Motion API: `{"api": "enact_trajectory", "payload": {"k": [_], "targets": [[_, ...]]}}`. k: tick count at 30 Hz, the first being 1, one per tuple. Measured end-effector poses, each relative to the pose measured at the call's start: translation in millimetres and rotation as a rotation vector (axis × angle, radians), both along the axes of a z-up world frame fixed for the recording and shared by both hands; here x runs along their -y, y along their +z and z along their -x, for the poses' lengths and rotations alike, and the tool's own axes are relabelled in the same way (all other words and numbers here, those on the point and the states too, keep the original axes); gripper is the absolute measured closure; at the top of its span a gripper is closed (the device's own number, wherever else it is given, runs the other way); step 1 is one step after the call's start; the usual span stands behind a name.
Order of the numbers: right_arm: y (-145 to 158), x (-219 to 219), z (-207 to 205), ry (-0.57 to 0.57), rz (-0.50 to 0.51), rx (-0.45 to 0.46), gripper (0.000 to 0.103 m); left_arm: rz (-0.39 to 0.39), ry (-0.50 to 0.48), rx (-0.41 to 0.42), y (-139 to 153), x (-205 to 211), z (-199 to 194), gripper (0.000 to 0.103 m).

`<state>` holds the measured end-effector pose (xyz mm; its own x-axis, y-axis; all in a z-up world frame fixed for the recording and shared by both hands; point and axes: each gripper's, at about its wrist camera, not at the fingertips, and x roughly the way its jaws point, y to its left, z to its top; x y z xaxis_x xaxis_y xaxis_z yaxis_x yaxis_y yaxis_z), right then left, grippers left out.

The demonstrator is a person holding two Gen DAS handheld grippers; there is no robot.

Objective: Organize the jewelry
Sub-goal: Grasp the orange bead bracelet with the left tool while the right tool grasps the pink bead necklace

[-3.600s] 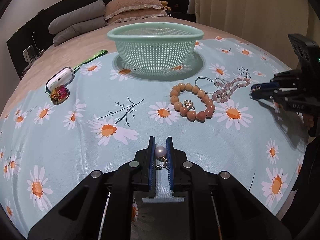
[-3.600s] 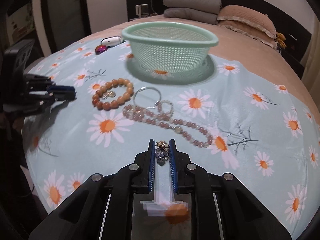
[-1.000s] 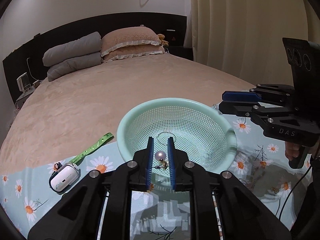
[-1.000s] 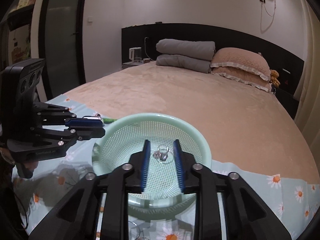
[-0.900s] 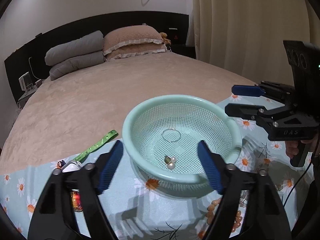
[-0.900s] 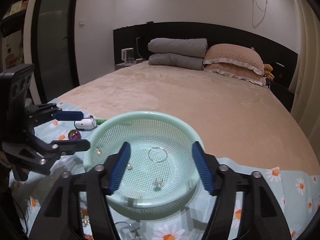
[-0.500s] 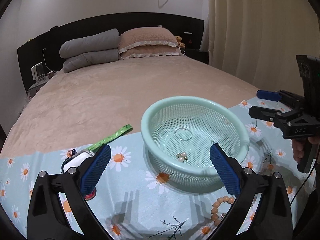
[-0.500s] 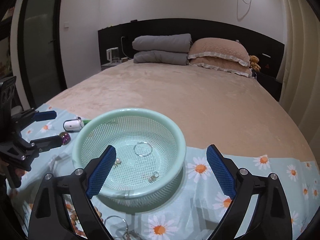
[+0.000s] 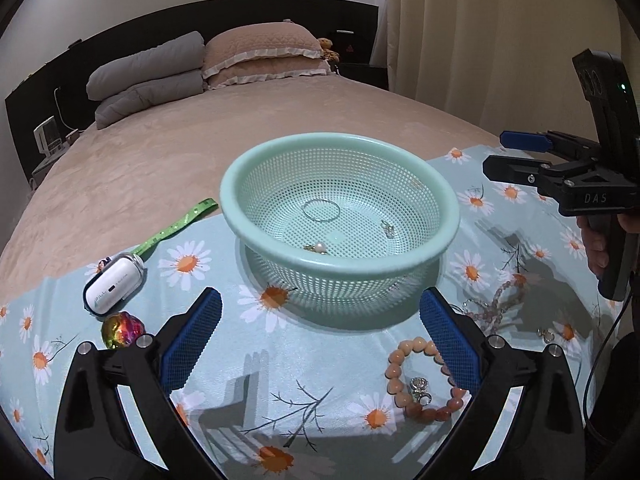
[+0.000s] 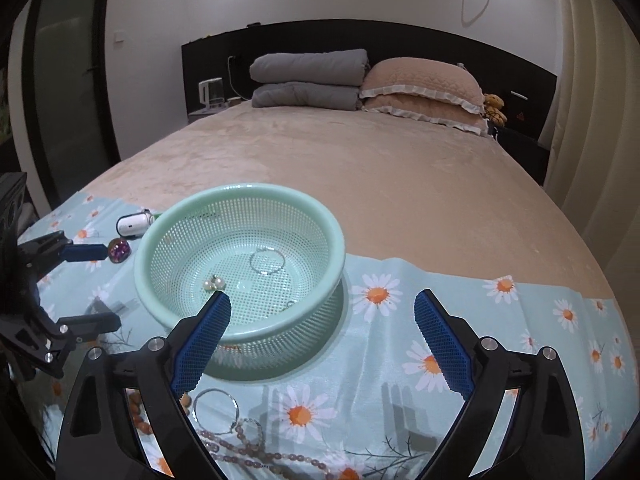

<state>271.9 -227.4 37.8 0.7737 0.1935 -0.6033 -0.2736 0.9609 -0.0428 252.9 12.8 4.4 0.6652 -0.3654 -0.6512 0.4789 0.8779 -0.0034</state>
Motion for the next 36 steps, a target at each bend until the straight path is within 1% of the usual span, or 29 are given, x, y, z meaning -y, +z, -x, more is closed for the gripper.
{"api": "enact_trajectory", "payload": {"k": [6,10,13,18,20,22,23,25,26,27,28,29,30,33,35,36], "targets": [[-9.0,1.9,13.3,0.009,0.069,-0.02,0.014,-0.124,-0.061,-0.007,-23.3,20.1,8.8,0.006],[-18.3,10.8,21.4,0.007,0.071,-0.062,0.014,-0.15,-0.094,-0.03,-34.5,27.3,12.7,0.006],[-27.7,15.0,30.3,0.036,0.06,-0.098,0.014,-0.176,-0.107,-0.049,-43.8,31.1,14.1,0.006],[-56.5,17.1,46.4,0.052,0.056,-0.183,0.014,-0.214,-0.11,-0.102,-63.6,30.8,11.7,0.006],[-68.4,19.6,51.2,0.035,0.064,-0.211,0.014,-0.168,-0.097,-0.138,-65.7,21.7,7.8,0.005],[-80.0,23.2,53.5,0.004,0.081,-0.234,0.014,-0.127,-0.052,-0.198,-68.0,10.3,-0.7,0.005],[-85.8,25.5,53.2,-0.016,0.087,-0.251,0.014,-0.124,-0.035,-0.206,-68.5,6.5,-2.2,0.004],[-95.7,31.3,53.9,-0.043,0.084,-0.276,0.014,-0.147,-0.027,-0.194,-68.4,3.7,-0.5,0.004],[-99.3,32.8,53.9,-0.059,0.085,-0.281,0.016,-0.154,-0.021,-0.194,-68.3,2.2,-0.1,0.004],[-103.3,33.2,53.9,-0.069,0.091,-0.291,0.028,-0.156,-0.011,-0.196,-68.0,0.0,0.0,0.004],[-105.2,33.6,53.8,-0.06,0.075,-0.298,0.036,-0.16,0.001,-0.197,-67.9,-2.7,0.0,0.004],[-104.3,33.5,54.1,-0.058,0.054,-0.295,0.054,-0.162,0.012,-0.196,-67.8,-5.7,0.3,0.004],[-103.3,32.0,53.6,-0.055,0.05,-0.296,0.077,-0.164,0.021,-0.196,-67.5,-8.8,0.4,0.004],[-103.1,30.0,52.9,-0.038,0.038,-0.319,0.093,-0.169,0.047,-0.206,-66.1,-15.5,0.9,0.008],[-101.8,30.3,52.2,-0.031,0.041,-0.331,0.097,-0.169,0.045,-0.21,-63.6,-20.5,3.6,0.016],[-100.9,32.3,52.0,-0.027,0.027,-0.338,0.097,-0.169,0.046,-0.212,-62.7,-23.3,5.6,0.017]]}}
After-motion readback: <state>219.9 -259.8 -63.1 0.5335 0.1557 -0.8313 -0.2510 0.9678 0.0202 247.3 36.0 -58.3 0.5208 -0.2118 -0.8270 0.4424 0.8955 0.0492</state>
